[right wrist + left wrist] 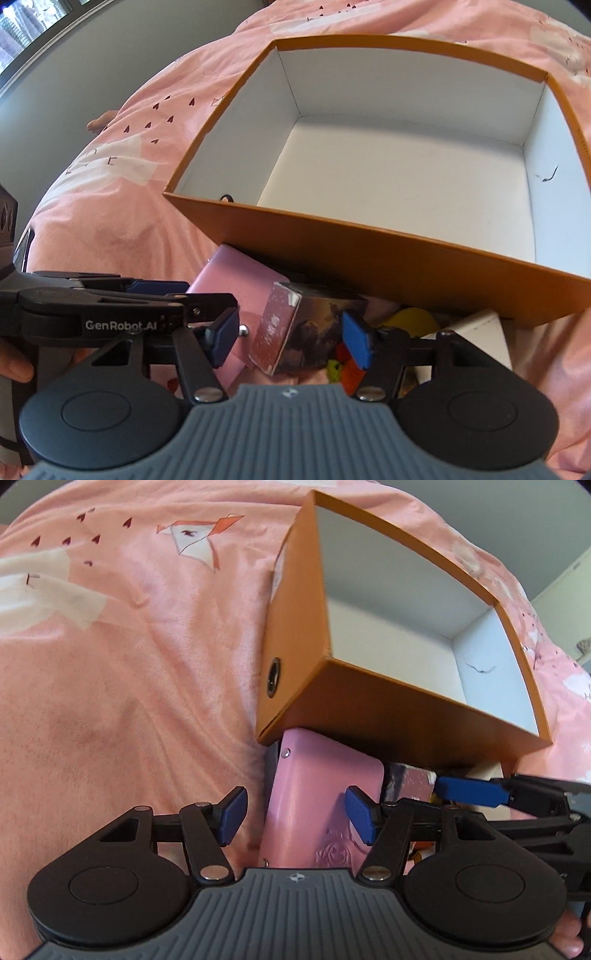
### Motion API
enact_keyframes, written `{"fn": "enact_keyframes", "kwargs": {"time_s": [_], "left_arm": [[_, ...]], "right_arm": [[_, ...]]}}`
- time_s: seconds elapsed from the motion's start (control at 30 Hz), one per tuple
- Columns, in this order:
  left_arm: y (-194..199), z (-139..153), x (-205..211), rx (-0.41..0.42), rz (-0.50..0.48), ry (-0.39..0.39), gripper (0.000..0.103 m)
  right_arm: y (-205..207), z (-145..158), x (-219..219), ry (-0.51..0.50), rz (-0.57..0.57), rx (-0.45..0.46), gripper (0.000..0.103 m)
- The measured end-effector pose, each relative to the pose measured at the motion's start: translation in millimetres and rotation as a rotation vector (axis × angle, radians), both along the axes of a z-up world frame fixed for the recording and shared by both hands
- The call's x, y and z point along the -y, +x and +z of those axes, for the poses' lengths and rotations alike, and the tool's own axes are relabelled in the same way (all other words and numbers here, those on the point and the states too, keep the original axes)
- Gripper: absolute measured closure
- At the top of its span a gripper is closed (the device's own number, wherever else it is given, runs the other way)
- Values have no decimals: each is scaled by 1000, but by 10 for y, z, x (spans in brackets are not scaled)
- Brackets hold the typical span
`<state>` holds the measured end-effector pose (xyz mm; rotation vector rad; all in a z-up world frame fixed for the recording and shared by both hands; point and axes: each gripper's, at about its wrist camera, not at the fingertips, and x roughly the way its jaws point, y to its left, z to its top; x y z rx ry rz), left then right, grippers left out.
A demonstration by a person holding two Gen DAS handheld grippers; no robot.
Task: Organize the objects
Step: 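Close the left gripper on the pink card wallet, then lift the wallet with the left gripper while the right gripper reaches the pink backpack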
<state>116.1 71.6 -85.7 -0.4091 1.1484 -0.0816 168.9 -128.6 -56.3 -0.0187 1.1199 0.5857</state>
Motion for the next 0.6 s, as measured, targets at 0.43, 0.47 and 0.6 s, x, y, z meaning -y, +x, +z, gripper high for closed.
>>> {"fn": "enact_keyframes", "kwargs": {"time_s": [0.43, 0.47, 0.6], "left_arm": [[-166, 176, 30, 12, -30, -74, 71], [-182, 195, 27, 18, -30, -86, 74], [-212, 171, 85, 23, -27, -105, 76]], "right_arm": [[8, -13, 133, -20, -63, 36, 63], [4, -6, 160, -24, -71, 41, 63], [-31, 21, 269, -29, -108, 50, 63]]}}
